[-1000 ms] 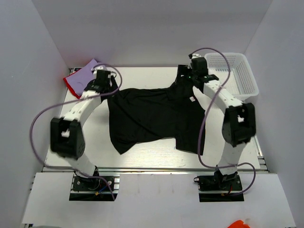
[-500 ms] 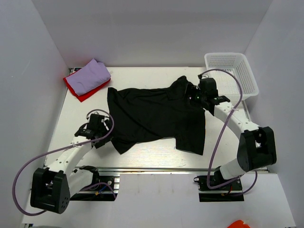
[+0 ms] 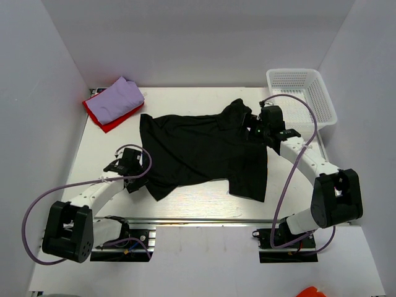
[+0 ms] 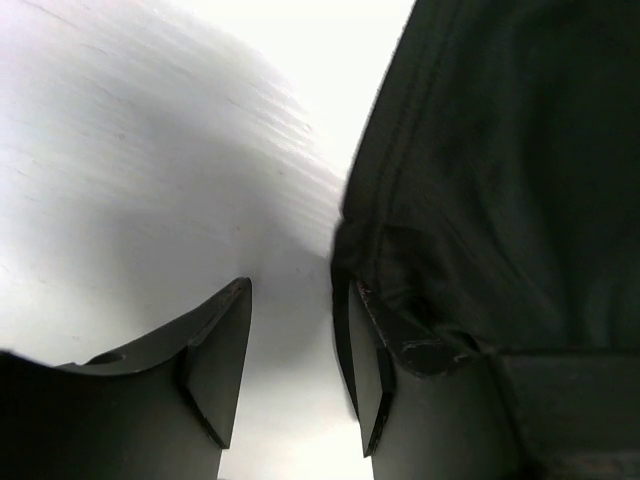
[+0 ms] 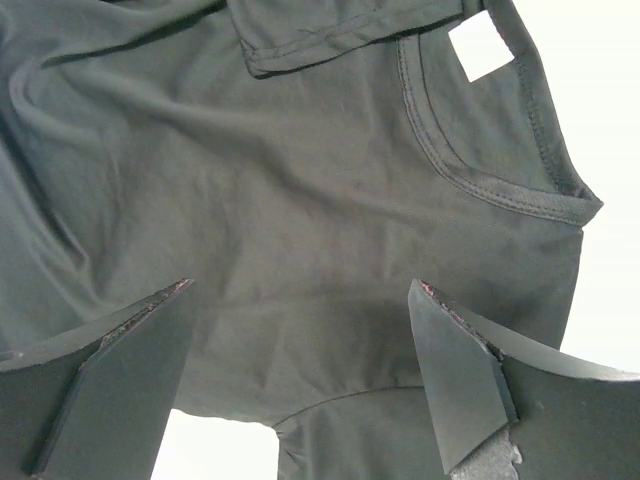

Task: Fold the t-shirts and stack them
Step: Flatten out the tshirt

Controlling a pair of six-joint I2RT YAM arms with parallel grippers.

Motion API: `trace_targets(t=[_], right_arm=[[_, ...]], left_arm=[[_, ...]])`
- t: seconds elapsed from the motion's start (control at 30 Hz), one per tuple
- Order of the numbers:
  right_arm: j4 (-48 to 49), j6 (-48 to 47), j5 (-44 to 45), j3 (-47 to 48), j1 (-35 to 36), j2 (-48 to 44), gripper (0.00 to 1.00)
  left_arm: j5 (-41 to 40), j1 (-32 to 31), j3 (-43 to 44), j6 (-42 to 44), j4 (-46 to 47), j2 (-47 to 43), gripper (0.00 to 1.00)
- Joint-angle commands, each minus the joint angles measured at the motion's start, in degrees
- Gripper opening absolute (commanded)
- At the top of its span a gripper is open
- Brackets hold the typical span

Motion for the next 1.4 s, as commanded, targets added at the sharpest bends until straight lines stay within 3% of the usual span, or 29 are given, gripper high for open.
trace_targets(t=[0.0, 0.2, 0.27, 0.3, 0.4, 0.43, 0.6, 0.97, 1.1, 1.17, 1.23, 1.37], right_arm=[[1.13, 0.38, 0.84, -0.63, -0.23, -2.12, 0.9], [-0.18, 0.29, 2.41, -1.59, -0.31, -2.3, 0.9], [-0.8, 0.47, 3.12, -2.3, -0.23, -3.0, 0.9], [-0.89, 0.81, 3.47, -2.73, -0.14, -3.17, 0.9], [-1.15, 1.95, 5.66, -4.32, -0.23, -4.67, 0.9], [-1.59, 2.57, 5.94, -4.93, -0.23, -5.1, 0.9], [-3.61, 3.36, 8.31, -6.95, -0.14, -8.35, 0.9], [-22.76, 7.84, 8.75, -17.48, -0.58, -15.03, 0.9], [-23.83, 12.23, 9.54, -22.32, -0.49, -19.77, 0.88], [-23.12, 13.03, 10.24, -24.17, -0.84, -19.52, 0.87], [-22.95, 13.38, 10.42, -24.62, -0.93, -18.47, 0.78], [-19.97, 13.73, 8.58, -27.43, -0.84, -17.24, 0.78]], left_arm=[[-3.38, -0.74, -0.07, 0.8, 3.38, 1.45, 0.54], [-0.39, -1.27, -0.07, 2.56, 7.79, 5.32, 0.54], [-0.39, -1.79, 0.45, 2.56, 8.49, 6.55, 0.48], [0.22, -1.8, 0.46, 3.09, 8.5, 6.56, 0.34], [-0.3, -2.33, 0.46, 3.09, 8.5, 6.56, 0.05], [-0.3, -2.33, 0.98, 3.09, 6.84, 6.56, 0.0], [-0.3, -2.85, 1.6, 3.7, 4.8, 1.65, 0.0], [5.85, -2.85, 4.41, 7.66, 4.8, -12.6, 0.0], [7.51, -2.85, 4.94, 8.19, 4.8, -14.97, 0.0], [8.14, -2.85, 4.94, 8.72, 4.8, -16.55, 0.0], [8.14, -2.85, 4.94, 8.72, 4.8, -17.61, 0.0], [7.43, -2.85, 5.99, 8.72, 1.57, -18.23, 0.0]])
